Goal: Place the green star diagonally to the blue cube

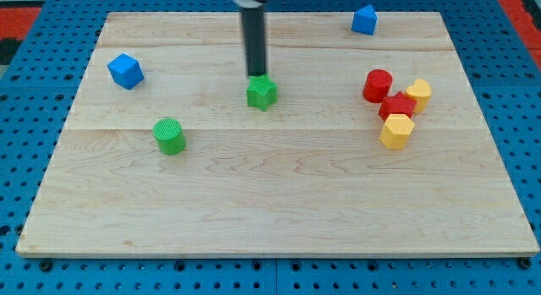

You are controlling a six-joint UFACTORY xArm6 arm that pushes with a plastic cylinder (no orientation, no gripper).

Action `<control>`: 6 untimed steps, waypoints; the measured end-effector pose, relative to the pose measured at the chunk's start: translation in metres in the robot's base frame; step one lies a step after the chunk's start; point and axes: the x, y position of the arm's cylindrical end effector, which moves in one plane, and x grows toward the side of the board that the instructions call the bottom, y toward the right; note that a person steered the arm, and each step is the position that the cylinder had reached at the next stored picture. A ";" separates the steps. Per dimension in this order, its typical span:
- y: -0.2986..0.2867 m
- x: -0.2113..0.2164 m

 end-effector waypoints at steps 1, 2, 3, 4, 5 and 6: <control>0.031 -0.009; 0.031 0.032; -0.013 0.042; -0.118 0.031; -0.136 0.030; -0.126 0.018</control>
